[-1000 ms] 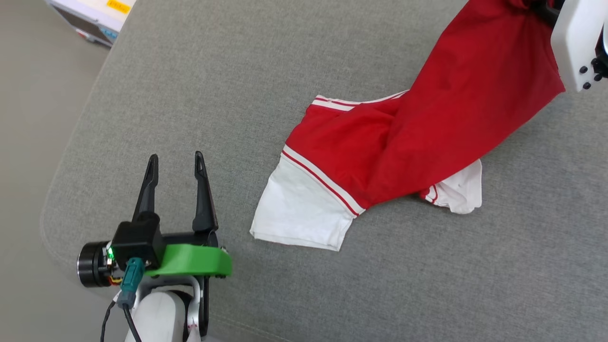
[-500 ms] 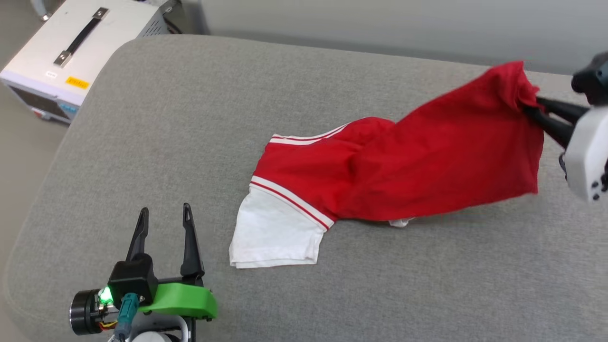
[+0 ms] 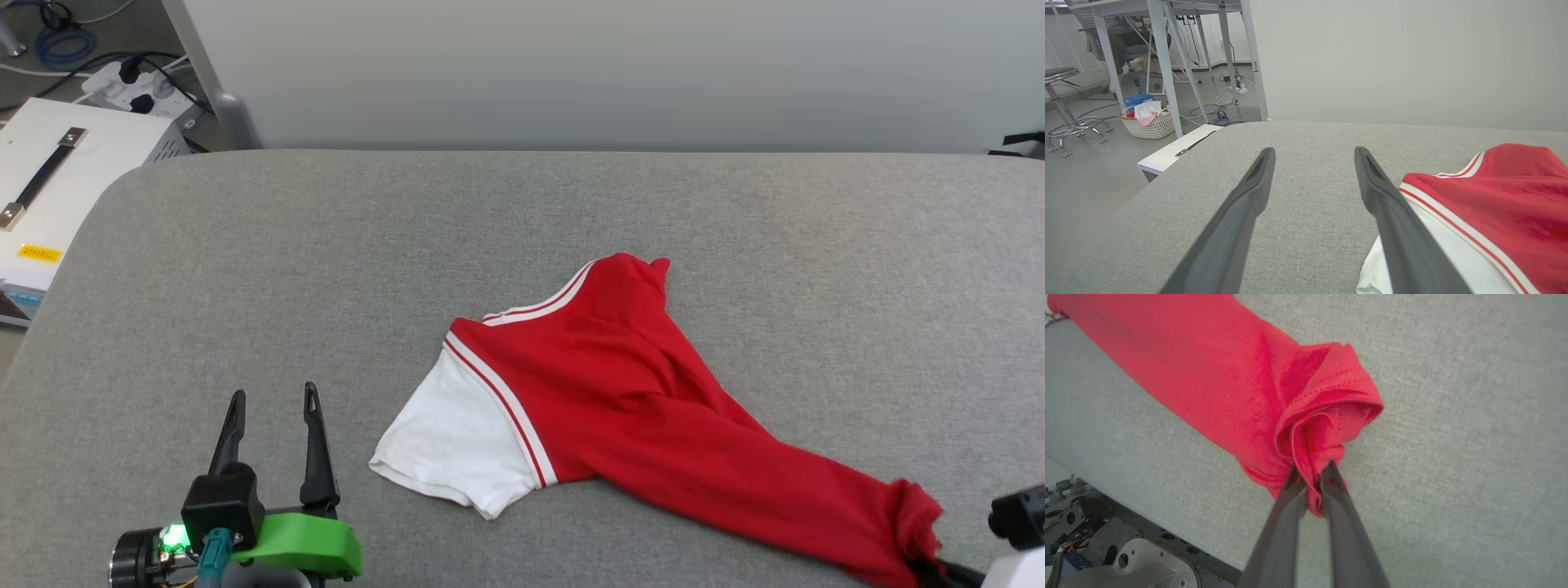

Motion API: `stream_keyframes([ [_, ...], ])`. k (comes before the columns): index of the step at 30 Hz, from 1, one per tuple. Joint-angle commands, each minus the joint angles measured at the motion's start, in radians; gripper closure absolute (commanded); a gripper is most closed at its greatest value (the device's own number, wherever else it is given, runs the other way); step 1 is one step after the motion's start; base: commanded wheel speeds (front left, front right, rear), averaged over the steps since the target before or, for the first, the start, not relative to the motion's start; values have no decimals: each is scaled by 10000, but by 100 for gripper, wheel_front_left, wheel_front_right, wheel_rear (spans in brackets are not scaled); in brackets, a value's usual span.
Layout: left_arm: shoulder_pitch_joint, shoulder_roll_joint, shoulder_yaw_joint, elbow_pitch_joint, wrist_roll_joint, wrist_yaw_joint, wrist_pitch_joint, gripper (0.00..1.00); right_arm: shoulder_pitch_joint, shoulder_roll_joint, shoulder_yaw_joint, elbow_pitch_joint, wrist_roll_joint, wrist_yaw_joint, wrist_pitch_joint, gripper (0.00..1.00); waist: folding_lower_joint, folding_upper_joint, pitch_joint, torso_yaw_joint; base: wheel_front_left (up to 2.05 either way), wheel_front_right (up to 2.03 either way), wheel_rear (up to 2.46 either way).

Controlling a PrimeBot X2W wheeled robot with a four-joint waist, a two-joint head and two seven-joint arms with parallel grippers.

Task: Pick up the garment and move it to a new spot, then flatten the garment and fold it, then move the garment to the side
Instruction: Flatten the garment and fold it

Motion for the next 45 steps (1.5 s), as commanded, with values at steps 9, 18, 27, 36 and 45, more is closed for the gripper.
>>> stream_keyframes([
  [9, 32, -41, 25, 61, 138, -104, -57, 0, 1815, 1517, -1976, 563, -1103, -9, 71, 89, 1, -1, 38, -31, 0, 0, 0],
  [18, 126, -41, 2, 40, 225, -129, -57, 0, 1768, 2319, -4854, -1641, -2413, -9, -414, 0, 1, -1, -89, 96, 0, 0, 0],
  [27, -177, -41, -197, -86, 268, -182, -57, 0, -387, 2384, -6171, -4076, -3708, -9, 803, 0, 1, -1, 400, 610, 0, 0, 0],
  [36, -1024, -41, -738, -178, 28, -52, -57, 0, -4264, 1768, -4112, -3987, -3234, -9, 2950, 0, 1, -1, 1544, 1488, 0, 0, 0],
  [45, -1812, -41, -1496, -295, -337, 228, -57, 0, -7213, 859, -1204, -1834, -1741, -9, 6391, 0, 1, -1, 2668, 2510, 0, 0, 0],
])
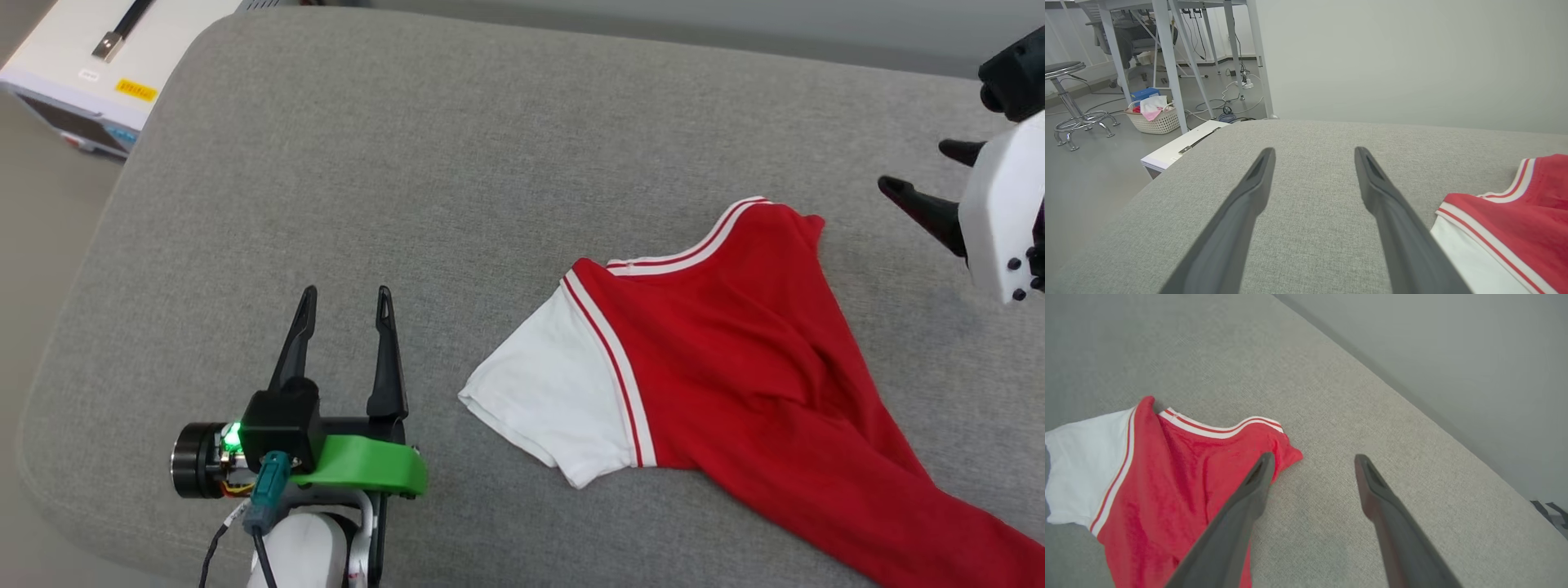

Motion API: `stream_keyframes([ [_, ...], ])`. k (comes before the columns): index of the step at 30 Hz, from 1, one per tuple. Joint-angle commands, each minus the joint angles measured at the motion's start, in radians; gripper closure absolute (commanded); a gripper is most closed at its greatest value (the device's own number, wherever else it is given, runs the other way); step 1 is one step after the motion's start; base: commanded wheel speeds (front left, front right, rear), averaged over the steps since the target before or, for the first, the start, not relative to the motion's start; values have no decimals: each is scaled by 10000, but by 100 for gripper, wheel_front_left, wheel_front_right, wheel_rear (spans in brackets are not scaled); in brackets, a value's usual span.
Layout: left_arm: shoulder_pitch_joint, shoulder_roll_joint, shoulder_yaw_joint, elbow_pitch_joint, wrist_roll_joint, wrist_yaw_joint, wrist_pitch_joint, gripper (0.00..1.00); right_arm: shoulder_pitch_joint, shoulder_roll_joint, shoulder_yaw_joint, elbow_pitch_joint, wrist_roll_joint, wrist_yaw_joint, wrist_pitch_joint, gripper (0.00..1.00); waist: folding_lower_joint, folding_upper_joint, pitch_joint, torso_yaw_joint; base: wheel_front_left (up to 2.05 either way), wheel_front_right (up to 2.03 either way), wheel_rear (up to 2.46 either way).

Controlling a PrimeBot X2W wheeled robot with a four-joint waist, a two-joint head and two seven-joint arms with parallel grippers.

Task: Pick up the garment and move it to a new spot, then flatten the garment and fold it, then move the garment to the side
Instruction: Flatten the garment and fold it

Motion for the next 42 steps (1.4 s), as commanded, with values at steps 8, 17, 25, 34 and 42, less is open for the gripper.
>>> stream_keyframes([
  [8, -644, -37, -576, -143, -474, 407, -57, 0, -1456, -84, 1827, 1456, 300, -7, 1336, 0, -1, 0, 1601, 1323, 0, 0, 0],
  [17, -886, -37, -940, -34, -709, 645, -57, 0, -1603, -161, 3924, 2919, 224, -7, 1166, 0, -1, 0, 1920, 1706, 0, 0, 0],
  [25, -764, -37, -760, 23, -587, 655, -57, 0, -1958, -117, 4570, 3188, 713, -7, -331, 100, -1, 0, 1720, 1475, 0, 0, 0],
  [34, -348, -37, -367, 153, -259, 504, -57, 0, -2018, -518, 4715, 2217, 880, -7, -3215, 100, -1, 0, 622, 755, 0, 0, 0],
  [42, 514, -38, 185, 131, 26, 347, -57, 0, -418, -1576, 3895, 994, 809, -7, -4612, 100, -1, 0, -406, -195, 0, 0, 0],
])
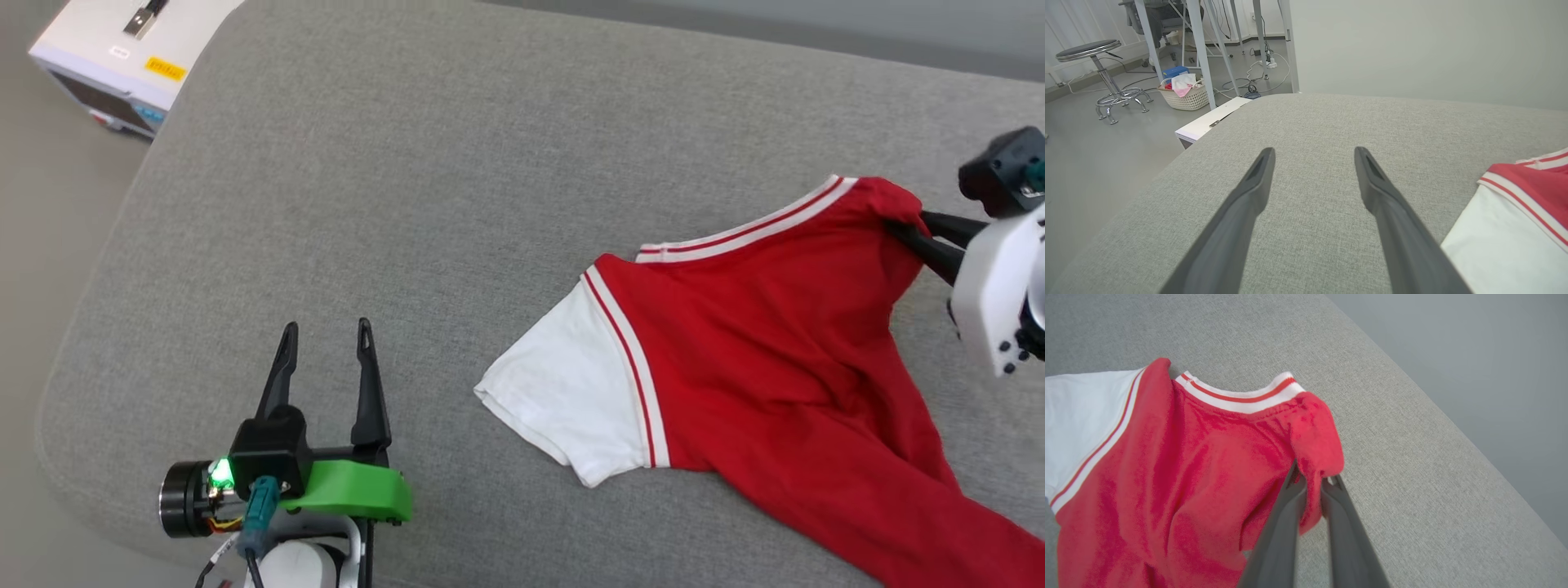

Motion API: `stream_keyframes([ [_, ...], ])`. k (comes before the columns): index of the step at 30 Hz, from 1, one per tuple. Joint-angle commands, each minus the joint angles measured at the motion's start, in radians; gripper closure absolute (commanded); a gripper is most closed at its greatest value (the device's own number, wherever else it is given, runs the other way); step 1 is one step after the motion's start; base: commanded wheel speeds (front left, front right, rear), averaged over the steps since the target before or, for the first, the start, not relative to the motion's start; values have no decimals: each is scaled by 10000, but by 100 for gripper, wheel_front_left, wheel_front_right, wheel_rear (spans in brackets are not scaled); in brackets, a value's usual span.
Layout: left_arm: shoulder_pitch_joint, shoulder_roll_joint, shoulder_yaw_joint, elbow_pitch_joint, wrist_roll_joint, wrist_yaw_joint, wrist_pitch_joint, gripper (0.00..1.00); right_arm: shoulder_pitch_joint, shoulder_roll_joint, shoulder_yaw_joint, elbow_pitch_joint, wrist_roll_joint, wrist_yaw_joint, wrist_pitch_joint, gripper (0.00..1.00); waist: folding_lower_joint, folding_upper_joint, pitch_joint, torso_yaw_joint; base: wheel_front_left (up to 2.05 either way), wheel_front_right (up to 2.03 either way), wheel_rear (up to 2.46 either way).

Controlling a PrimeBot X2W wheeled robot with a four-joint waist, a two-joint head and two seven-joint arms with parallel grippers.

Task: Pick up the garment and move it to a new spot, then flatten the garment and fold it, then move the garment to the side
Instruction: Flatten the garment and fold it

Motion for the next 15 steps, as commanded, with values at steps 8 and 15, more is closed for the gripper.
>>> stream_keyframes([
  [8, 539, -36, 373, -104, 225, -168, -57, 0, 3076, -704, -2842, -347, 84, -7, -750, 100, 0, 0, -1028, -1391, 0, 0, 0],
  [15, 635, -36, 451, -182, 257, -210, -57, 0, 5775, -647, -5882, -653, -166, -7, -403, 100, 0, 0, -1041, -1641, 0, 0, 0],
])
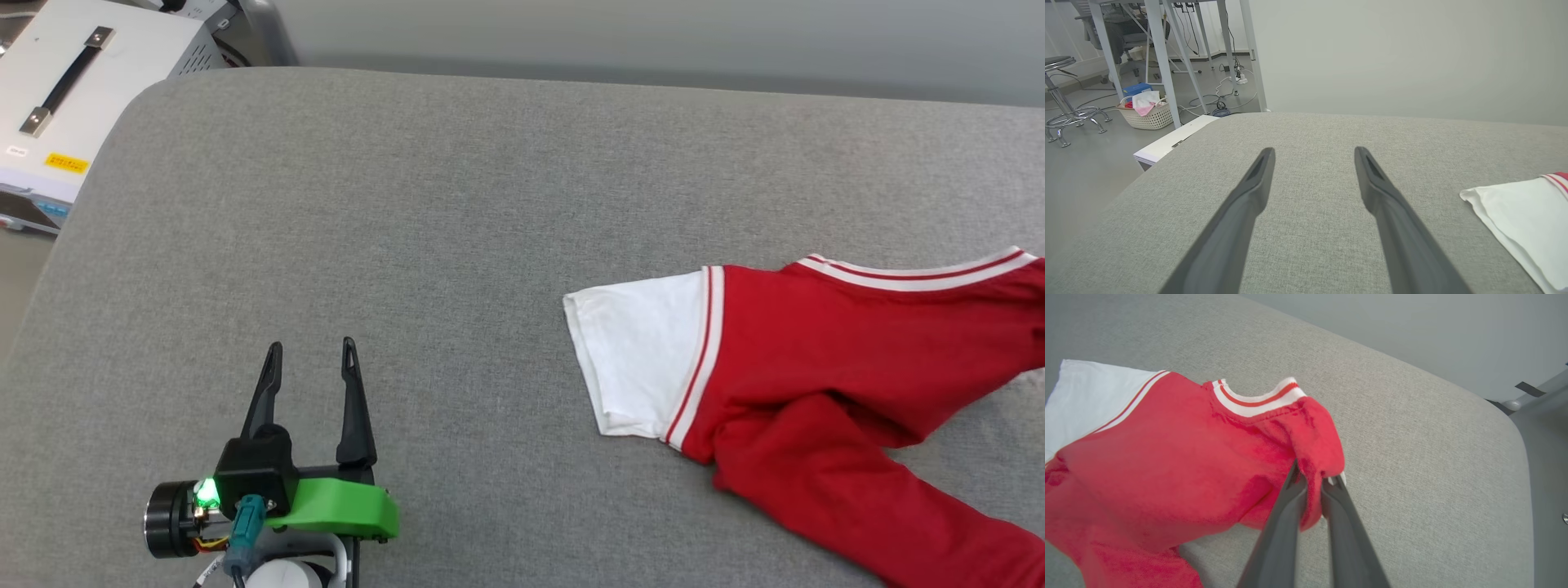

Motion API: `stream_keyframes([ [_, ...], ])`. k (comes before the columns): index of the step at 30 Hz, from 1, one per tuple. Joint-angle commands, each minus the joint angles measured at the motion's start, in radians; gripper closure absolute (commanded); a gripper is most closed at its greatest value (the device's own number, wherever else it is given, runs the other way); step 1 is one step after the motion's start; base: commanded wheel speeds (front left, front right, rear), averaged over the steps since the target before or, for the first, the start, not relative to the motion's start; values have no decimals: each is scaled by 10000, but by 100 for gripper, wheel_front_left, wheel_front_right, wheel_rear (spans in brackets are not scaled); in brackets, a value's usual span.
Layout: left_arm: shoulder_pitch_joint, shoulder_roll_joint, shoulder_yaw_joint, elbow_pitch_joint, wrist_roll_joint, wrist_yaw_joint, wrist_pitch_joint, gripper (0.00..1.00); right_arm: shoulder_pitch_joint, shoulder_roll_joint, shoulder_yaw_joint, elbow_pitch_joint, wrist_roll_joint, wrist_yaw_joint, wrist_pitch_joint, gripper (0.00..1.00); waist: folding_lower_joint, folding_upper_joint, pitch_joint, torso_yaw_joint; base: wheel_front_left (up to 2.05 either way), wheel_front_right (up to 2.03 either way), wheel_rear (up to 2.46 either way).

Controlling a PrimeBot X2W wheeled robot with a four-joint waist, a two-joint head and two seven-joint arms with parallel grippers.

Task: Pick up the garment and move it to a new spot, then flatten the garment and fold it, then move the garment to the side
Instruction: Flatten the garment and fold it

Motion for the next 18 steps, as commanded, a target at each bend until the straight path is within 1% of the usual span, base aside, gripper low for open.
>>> stream_keyframes([
  [1, 135, -36, 31, -50, 99, -43, -57, 0, 405, 126, -495, -127, -141, -7, 137, 100, 0, -1, -51, -118, 0, 0, 0],
  [4, 47, -36, -19, -58, 83, -76, -57, 0, 1200, 461, -1695, -334, -436, -7, 577, 100, 0, -1, 83, -45, 0, 0, 0],
  [6, -122, -36, -129, -62, 41, -113, -57, 0, 1597, 771, -2617, -423, -836, -7, 1044, 100, 0, -1, 316, 157, 0, 0, 0],
  [8, -220, -36, -183, -78, 17, -110, -57, 0, 1585, 950, -3029, -423, -1085, -7, 1349, 100, 0, -1, 528, 313, 0, 0, 0],
  [12, -496, -36, -347, -93, -33, -127, -57, 0, 982, 1205, -3358, -251, -1548, -7, 1930, 100, 0, -1, 1089, 676, 0, 0, 0],
  [15, -752, -36, -509, -98, -103, -103, -57, 0, 218, 1334, -3245, -28, -1791, -7, 2279, 100, 0, -1, 1494, 961, 0, 0, 0],
  [18, -996, -36, -636, -125, -205, -20, -57, 0, -952, 1508, -2891, 424, -1985, -7, 2559, 100, 0, -1, 1895, 1205, 0, 0, 0],
])
